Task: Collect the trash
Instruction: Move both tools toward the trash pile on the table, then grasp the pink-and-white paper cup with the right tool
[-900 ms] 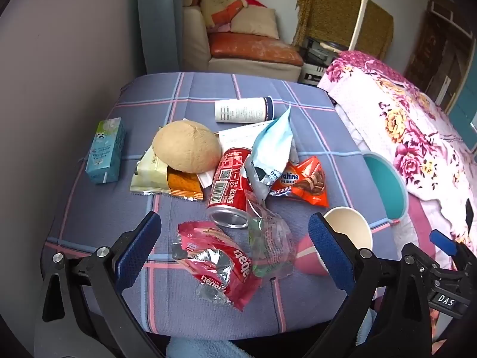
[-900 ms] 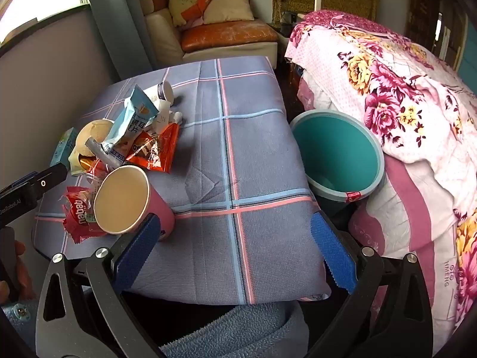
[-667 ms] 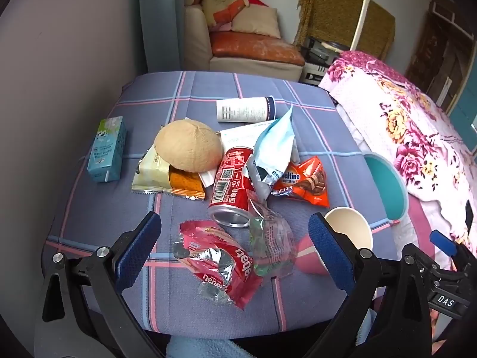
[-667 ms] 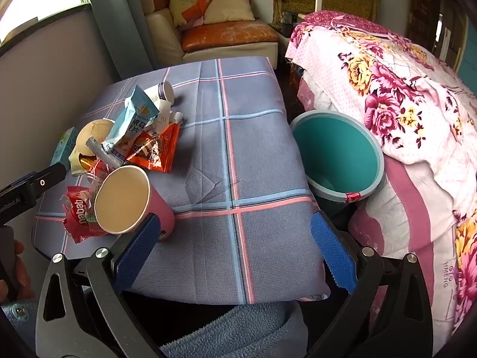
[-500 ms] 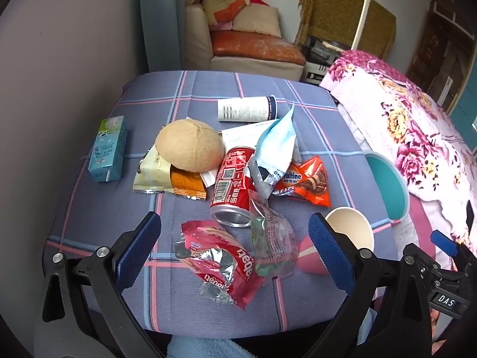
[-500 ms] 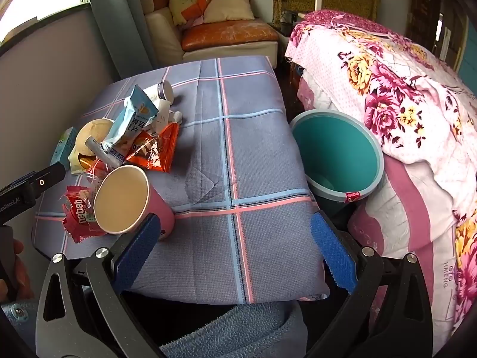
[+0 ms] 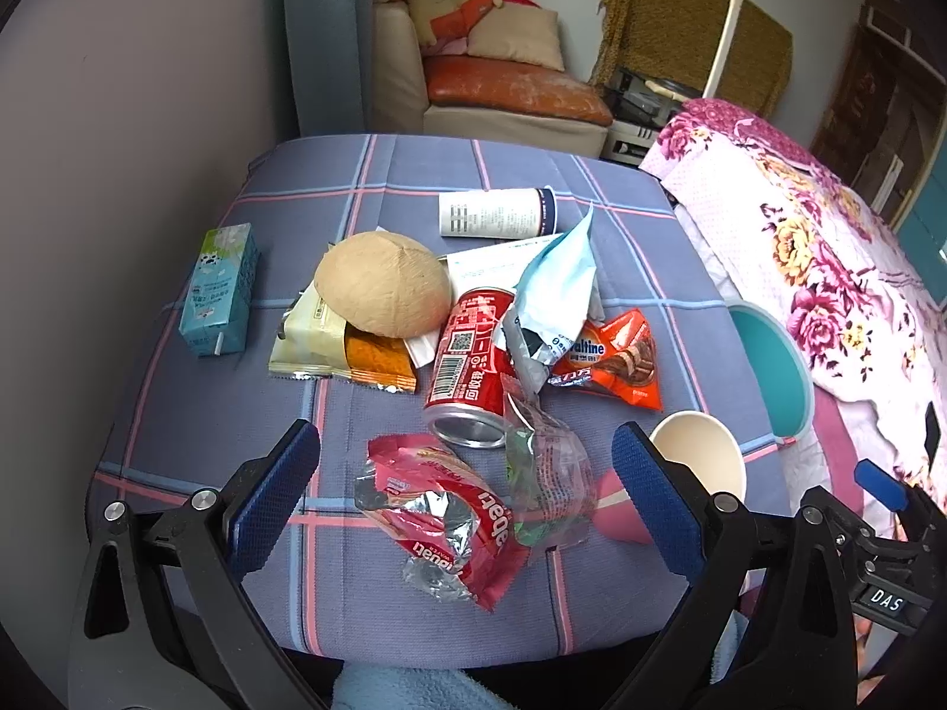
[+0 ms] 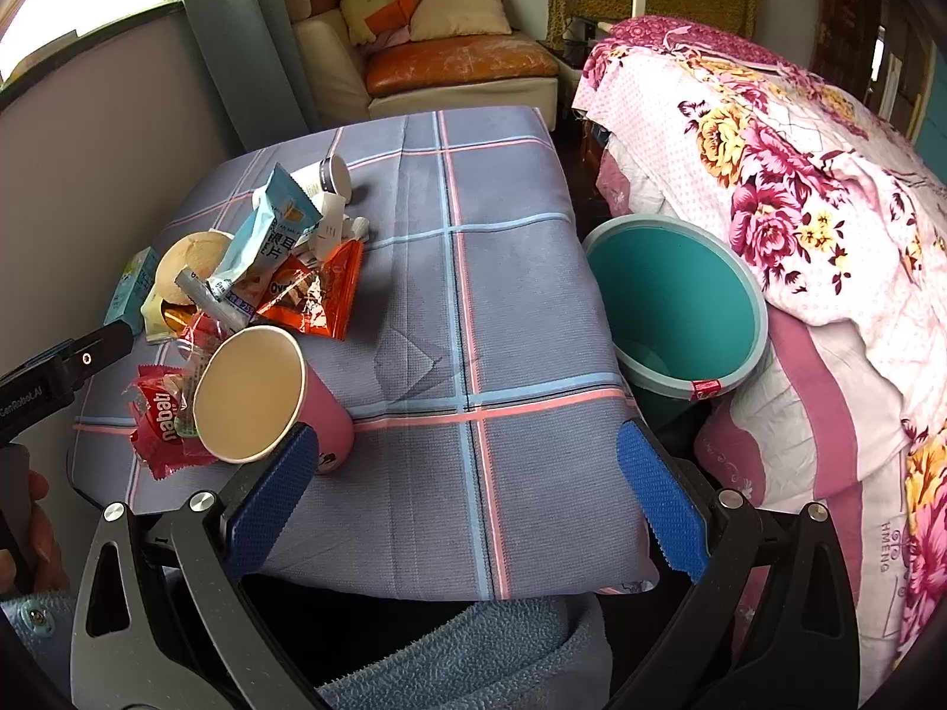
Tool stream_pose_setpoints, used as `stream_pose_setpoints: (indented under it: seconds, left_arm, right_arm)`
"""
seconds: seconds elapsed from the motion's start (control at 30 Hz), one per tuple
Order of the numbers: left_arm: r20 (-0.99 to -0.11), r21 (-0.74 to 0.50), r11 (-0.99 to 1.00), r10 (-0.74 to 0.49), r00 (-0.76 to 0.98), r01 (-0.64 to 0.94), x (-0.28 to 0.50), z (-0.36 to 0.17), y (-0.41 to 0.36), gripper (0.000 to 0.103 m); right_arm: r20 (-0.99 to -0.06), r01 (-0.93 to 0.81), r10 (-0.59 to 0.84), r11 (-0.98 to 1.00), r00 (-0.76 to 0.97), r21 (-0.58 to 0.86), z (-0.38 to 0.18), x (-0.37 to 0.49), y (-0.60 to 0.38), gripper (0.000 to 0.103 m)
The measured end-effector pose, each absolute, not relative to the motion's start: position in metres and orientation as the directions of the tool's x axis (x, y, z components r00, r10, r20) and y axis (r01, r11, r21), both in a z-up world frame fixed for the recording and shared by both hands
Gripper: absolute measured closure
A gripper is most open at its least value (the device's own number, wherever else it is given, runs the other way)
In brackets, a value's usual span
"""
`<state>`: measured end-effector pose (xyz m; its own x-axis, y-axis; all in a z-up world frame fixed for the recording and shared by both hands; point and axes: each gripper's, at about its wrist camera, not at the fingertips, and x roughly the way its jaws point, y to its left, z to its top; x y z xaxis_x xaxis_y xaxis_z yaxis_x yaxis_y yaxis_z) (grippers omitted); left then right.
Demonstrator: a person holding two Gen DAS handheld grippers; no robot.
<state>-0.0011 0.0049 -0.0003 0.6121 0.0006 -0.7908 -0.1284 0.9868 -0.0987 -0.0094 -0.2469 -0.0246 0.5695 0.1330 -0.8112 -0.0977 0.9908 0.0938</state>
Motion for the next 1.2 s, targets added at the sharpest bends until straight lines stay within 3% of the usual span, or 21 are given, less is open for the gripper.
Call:
stream_pose_setpoints:
  seconds: [1.2]
  left_arm:
    - [-0.806,-0.163,0.972,-0.033,0.591,-0.167,-0.002,-0.010,0.033,0.004]
  right_arm:
    - [-0.850,-0.196,0.160,0.978,0.501,0.069,-0.021,-0.005,-0.209,0.006]
